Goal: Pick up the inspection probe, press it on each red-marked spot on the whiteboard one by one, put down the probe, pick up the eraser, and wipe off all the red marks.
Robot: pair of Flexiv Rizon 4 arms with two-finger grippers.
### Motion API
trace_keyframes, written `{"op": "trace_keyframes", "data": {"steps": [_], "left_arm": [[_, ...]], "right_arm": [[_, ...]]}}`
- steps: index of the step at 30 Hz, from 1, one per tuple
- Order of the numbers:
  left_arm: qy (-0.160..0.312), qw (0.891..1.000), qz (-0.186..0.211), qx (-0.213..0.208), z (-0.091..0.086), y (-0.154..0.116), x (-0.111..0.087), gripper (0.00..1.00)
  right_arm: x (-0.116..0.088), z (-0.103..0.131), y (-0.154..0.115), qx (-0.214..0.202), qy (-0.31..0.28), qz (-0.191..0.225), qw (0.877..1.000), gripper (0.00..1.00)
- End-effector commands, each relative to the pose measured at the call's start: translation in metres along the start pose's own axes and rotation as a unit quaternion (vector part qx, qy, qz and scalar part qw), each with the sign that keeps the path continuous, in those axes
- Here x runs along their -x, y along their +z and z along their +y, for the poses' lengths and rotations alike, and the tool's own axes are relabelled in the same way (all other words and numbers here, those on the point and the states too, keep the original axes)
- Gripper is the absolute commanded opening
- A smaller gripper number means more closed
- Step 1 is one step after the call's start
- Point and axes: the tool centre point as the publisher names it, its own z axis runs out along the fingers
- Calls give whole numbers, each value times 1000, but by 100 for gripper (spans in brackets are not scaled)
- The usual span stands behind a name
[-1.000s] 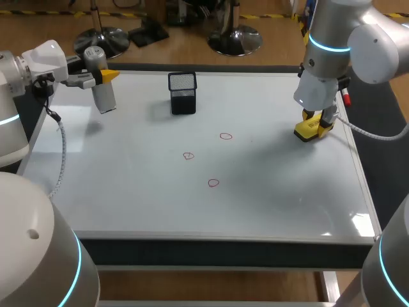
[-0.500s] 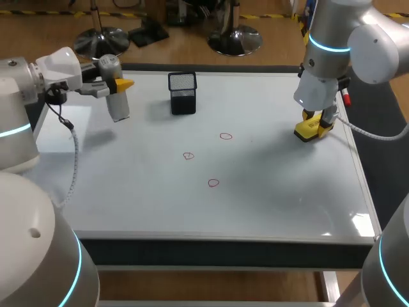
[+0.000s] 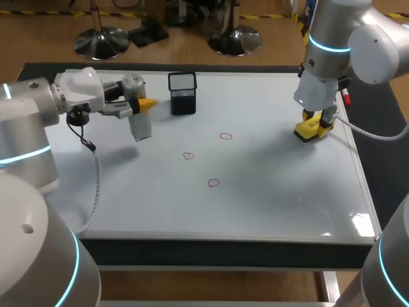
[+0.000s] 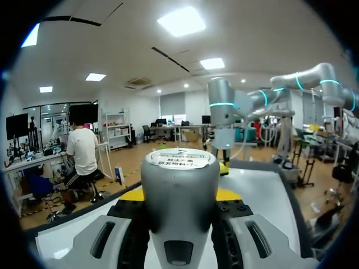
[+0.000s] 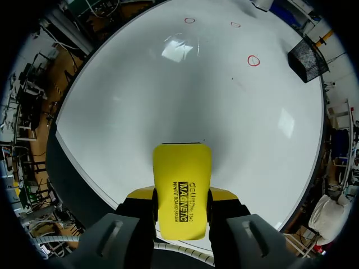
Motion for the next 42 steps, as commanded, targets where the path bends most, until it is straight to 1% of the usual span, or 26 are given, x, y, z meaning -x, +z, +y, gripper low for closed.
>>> {"op": "trace_keyframes", "data": {"steps": [1,9,16,22,28,30,42], "left_arm": [[-5,1000,5,-8,4,3,-15,0],[-7,999,38,-20,7,18,-40,0],[-8,997,71,-23,13,37,-55,0],[-6,994,102,-27,17,52,-61,0],[-8,992,126,-26,23,67,-65,0],[-7,990,139,-22,25,71,-67,0],[-7,986,167,-12,32,90,-66,0]], "right_arm": [[0,-1,-1,-1,-1,1,1000,0],[0,-1,-1,-1,-1,1,1000,0],[0,-1,-1,-1,-1,1,1000,0],[0,-1,-1,-1,-1,1,1000,0],[0,-1,-1,-1,-1,1,1000,0],[0,-1,-1,-1,-1,1,1000,0],[0,-1,-1,-1,-1,1,1000,0]]}}
